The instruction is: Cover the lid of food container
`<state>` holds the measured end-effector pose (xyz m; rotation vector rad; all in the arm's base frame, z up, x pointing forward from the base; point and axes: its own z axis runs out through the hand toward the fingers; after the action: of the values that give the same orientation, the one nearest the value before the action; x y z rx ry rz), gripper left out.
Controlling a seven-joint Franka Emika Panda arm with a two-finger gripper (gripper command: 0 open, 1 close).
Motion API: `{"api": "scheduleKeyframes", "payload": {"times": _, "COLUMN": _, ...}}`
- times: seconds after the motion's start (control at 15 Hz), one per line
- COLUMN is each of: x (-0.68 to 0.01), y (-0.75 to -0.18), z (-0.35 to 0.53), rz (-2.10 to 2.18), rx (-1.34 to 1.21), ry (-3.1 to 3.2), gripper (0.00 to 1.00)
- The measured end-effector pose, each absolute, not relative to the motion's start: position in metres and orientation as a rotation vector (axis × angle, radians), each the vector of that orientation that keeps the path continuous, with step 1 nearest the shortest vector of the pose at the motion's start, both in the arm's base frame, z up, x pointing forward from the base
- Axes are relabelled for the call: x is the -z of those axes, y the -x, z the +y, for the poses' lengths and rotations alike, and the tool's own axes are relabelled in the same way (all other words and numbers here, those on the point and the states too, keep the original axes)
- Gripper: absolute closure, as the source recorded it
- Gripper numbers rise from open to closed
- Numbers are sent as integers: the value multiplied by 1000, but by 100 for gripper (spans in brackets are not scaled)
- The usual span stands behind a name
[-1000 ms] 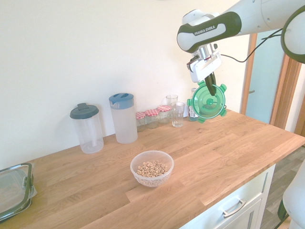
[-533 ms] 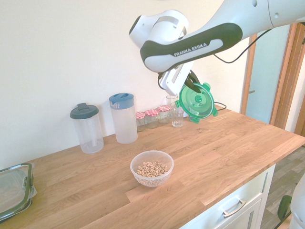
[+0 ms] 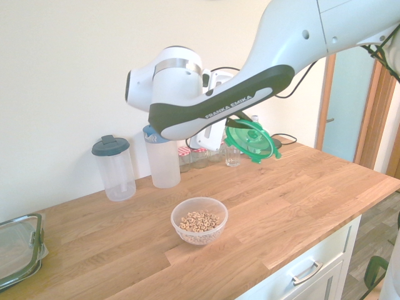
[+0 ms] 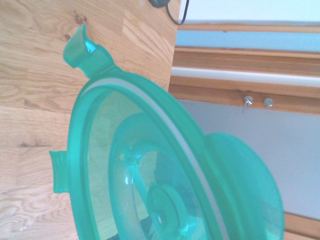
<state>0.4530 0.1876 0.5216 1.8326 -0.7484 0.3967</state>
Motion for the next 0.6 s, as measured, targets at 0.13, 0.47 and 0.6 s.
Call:
{"api": "scheduleKeyframes", "payload": {"times": 0.13, "x": -509, "y": -451, "z": 222, "rz": -739, "rx": -423, "ry": -1813, "gripper": 100}}
{"api": "scheduleKeyframes", "payload": {"times": 0.47, "x": -464, "y": -466, "z": 282, "rz": -723, "rx": -507, "ry": -1721, "gripper": 100}}
{"api": "scheduleKeyframes", "payload": {"times": 0.6, "x": -448, "y": -468, "z": 300, "rz": -714, "rx": -524, "ry": -1679, "gripper": 100}}
